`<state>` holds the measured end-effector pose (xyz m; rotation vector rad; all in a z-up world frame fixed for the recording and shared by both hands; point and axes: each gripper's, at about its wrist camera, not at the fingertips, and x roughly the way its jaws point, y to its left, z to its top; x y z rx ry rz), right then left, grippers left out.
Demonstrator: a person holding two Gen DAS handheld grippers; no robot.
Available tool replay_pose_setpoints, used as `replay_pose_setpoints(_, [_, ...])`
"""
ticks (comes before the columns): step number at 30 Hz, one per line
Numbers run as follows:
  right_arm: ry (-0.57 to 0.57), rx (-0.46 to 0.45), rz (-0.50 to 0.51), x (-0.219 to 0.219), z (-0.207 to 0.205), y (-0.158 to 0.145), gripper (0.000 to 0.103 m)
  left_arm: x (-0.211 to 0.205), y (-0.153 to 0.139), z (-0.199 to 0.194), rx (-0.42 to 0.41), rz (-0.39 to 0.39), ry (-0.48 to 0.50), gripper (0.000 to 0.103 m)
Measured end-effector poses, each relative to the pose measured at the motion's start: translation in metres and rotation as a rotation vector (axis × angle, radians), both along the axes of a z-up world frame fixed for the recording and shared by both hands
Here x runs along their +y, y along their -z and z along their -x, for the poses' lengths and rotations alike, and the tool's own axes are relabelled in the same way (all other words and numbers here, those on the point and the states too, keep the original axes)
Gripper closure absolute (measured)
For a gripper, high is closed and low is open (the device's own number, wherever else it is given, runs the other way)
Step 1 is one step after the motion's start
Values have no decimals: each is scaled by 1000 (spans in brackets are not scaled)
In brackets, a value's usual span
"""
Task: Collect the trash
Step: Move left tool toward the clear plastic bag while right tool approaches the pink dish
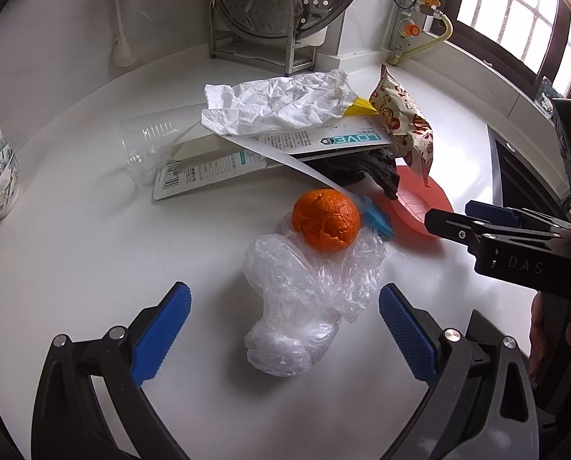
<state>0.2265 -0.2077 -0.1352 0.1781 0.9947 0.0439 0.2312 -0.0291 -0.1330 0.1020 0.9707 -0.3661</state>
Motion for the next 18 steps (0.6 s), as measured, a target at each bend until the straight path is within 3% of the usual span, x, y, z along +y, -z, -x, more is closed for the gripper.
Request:
replay_pose_setpoints(11, [-30,34,6,3,-22,15,29,-4,9,-7,-25,12,70,6])
replay_pose_setpoints(18, [-17,8,38,9,-26,15,28,-3,16,-15,14,60,61,6])
